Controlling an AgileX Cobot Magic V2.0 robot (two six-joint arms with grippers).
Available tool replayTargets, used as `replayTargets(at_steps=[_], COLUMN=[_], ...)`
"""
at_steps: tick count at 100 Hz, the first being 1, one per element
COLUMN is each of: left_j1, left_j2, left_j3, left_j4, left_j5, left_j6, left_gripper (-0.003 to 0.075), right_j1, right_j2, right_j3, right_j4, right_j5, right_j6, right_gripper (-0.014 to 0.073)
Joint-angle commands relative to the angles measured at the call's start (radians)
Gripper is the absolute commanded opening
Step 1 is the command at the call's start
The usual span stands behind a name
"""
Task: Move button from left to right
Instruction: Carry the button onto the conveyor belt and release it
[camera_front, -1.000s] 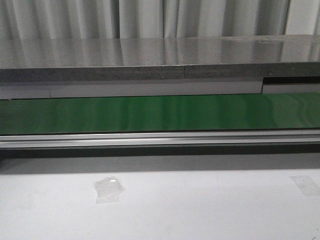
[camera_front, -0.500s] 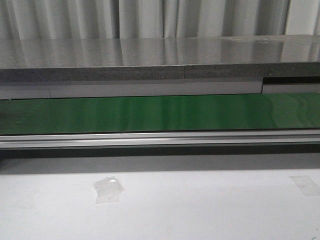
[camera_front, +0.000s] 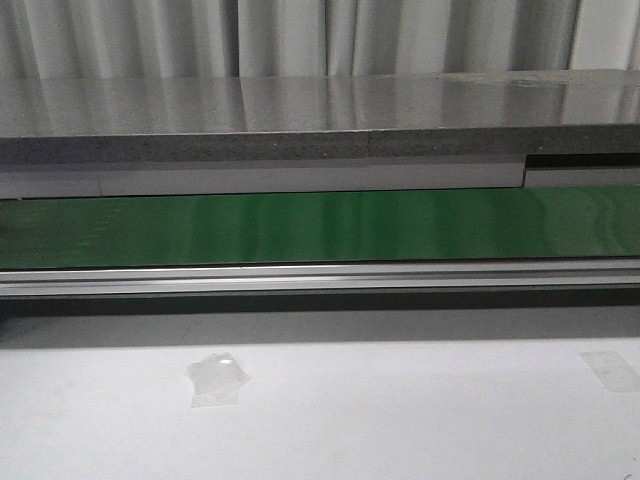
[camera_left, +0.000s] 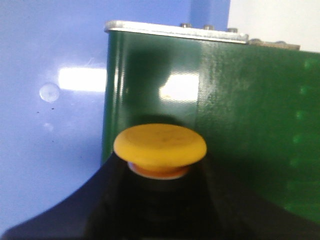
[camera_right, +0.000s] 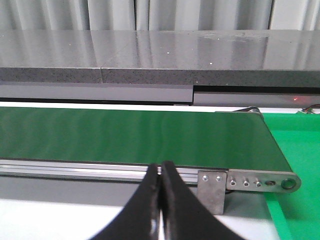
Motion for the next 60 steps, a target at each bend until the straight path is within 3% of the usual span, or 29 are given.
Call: replayTargets(at_steps=[1, 21, 28, 60], left_j1=[-0.006, -0.006, -0.006, -0.006], left_j2=[-0.050, -0.050, -0.050, -0.095], left_j3=[-0.023, -0.023, -0.023, -0.023], left_j4=[-0.012, -0.012, -0.012, -0.012], left_j5=[-0.009, -0.007, -0.007, 0.019], left_j6=[0.001, 0.001, 0.001, 0.032], left_gripper=[0.0119, 0.0501, 0.0573, 0.0599], right_j1=[-0.006, -0.006, -0.006, -0.006], right_j2=[-0.018, -0.018, -0.018, -0.018], right_j3=[-0.016, -0.016, -0.016, -0.016], right_j4=[-0.010, -0.010, -0.010, -0.010], right_j5=[-0.081, -0.081, -0.081, -0.081], right_j6=[-0.005, -0.005, -0.005, -0.005], right_gripper=[-0.0067, -0.0067, -0.0067, -0.0067])
